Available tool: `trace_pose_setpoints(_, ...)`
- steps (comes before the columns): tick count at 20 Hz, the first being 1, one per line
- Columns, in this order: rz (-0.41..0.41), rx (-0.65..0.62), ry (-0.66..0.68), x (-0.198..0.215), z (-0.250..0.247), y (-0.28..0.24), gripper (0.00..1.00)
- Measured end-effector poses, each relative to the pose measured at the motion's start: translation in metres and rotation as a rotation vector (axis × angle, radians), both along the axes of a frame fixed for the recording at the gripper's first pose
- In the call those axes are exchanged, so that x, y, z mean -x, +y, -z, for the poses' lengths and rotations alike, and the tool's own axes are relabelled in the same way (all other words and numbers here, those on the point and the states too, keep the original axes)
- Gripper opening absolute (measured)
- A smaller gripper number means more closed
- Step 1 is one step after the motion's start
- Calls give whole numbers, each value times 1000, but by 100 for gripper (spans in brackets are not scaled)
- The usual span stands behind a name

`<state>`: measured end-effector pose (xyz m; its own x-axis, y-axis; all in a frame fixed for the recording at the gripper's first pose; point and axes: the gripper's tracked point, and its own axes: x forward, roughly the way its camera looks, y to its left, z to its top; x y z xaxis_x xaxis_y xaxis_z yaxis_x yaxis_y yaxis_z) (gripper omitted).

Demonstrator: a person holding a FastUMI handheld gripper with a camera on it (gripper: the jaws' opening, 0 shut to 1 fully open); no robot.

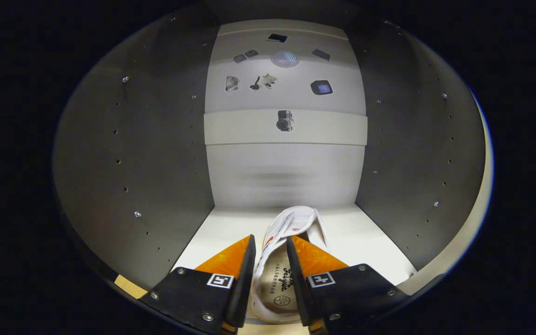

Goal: Open the shoe cabinet door, grab the shoes and put them into the shoe cabinet, then close the shoe cabinet door.

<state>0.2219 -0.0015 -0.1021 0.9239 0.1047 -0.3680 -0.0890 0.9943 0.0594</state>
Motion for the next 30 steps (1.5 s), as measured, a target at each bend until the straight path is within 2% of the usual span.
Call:
trace_pose_setpoints(5, -5, -42, -65, 6, -29, 5, 60)
trace_pose_setpoints(6, 0, -46, -82, 12, -37, 3, 69)
trace_pose_setpoints(8, -2, -61, -104, 28, -52, 0, 75)
trace_pose_setpoints(13, 6, -68, -206, 96, -106, -13, 79)
trace_pose_setpoints(19, 45, -83, -244, 201, -150, -38, 93)
trace_pose_setpoints(25, 49, -69, -224, 298, -160, -58, 93)
trace_pose_setpoints(30, 46, -57, -247, 360, -176, -61, 93)
